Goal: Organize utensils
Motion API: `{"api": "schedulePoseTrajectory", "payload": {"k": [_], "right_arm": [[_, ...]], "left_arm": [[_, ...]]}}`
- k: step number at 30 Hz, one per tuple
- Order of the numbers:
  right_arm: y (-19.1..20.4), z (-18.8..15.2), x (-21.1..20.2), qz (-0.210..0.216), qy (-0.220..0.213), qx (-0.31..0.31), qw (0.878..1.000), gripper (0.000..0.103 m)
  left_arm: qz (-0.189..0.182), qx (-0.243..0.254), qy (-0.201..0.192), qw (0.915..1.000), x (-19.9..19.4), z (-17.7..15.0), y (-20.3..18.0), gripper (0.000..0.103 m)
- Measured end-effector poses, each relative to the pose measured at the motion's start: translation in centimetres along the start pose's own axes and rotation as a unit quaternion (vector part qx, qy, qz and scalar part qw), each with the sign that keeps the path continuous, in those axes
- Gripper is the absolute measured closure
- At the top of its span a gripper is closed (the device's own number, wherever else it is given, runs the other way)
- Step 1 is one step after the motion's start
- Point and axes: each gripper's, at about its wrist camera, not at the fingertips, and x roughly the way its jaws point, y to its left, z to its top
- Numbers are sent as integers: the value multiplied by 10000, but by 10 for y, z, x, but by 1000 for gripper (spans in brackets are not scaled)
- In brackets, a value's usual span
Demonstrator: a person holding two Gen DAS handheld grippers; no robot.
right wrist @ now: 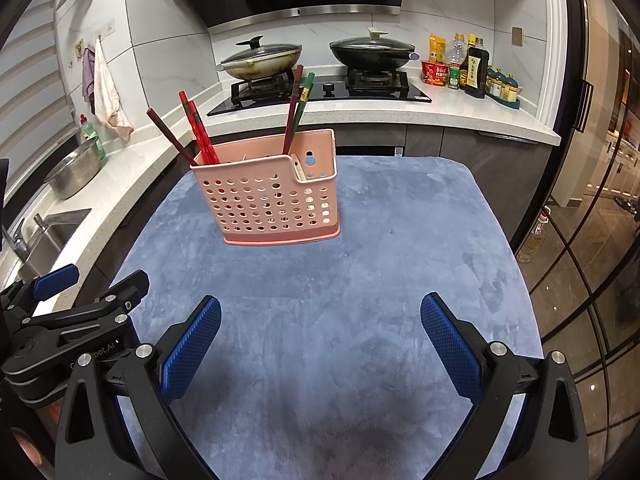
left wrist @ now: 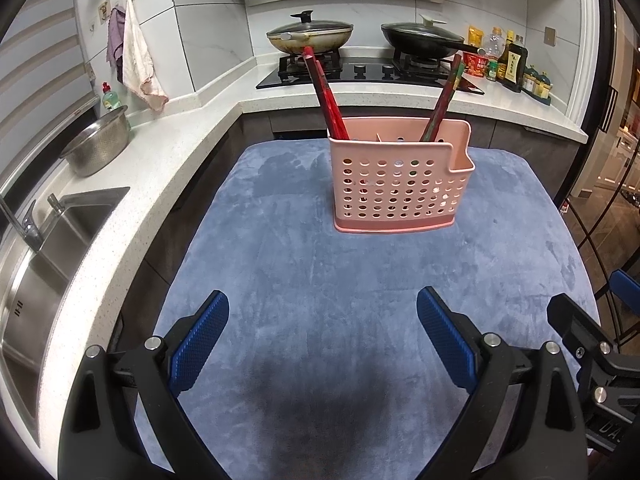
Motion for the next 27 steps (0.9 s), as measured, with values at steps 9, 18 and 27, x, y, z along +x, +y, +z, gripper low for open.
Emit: {"api": "schedulePoseTrajectory", "payload": {"k": [9, 18, 27], "right_arm": [[0, 0, 0, -4, 5, 1, 10000, 7], [0, 0, 0, -4, 10, -3, 10000, 7], [-1, -4, 2, -46, 20, 35, 10000, 7]], "left_arm": [[-8, -88, 47, 9999, 3, 0, 2, 12], [15, -49, 15, 10000, 2, 0, 1, 12], [30, 45, -55, 10000, 2, 0, -1, 12]]}}
